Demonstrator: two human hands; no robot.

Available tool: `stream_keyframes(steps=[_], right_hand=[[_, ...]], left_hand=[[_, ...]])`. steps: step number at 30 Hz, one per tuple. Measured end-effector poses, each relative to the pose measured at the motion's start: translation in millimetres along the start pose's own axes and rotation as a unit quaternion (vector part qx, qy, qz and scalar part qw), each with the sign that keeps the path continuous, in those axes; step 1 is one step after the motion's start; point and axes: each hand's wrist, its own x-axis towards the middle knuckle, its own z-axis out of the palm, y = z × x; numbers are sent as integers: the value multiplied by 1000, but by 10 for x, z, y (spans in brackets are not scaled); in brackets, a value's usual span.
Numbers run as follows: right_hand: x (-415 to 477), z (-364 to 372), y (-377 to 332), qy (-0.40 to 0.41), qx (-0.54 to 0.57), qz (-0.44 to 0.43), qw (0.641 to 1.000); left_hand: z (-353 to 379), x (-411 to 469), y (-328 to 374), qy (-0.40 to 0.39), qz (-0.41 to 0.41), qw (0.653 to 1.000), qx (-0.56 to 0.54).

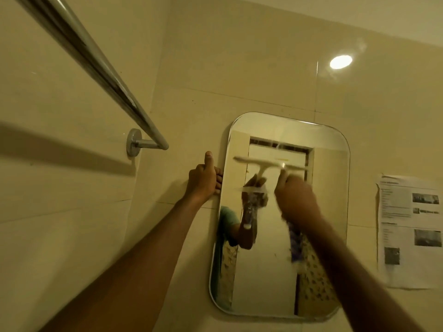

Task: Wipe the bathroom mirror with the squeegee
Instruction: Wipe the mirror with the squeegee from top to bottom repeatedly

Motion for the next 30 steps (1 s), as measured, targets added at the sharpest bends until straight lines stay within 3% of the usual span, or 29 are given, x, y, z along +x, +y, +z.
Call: stream_keyframes(steps=[3, 6, 10, 13, 23, 30], right_hand=[[-639, 289, 206, -39, -35, 13, 999], [-668, 234, 161, -57, -27, 13, 998], [-246, -32, -29, 5, 15, -35, 999], [-281, 50, 20, 7, 19, -39, 999], [-1781, 755, 593, -86, -23, 39, 995], [-1160, 393, 291, -14, 30, -9, 999]], left_hand=[[-6, 14, 11, -4, -2, 1000, 0], [0, -3, 19, -3, -4, 1000, 5], [-4, 5, 12, 2, -13, 1000, 1], [-14, 27, 13, -4, -26, 1000, -14], [-17, -21, -130, -14, 29, 997, 75], [-32, -221, -404, -12, 37, 993, 115]])
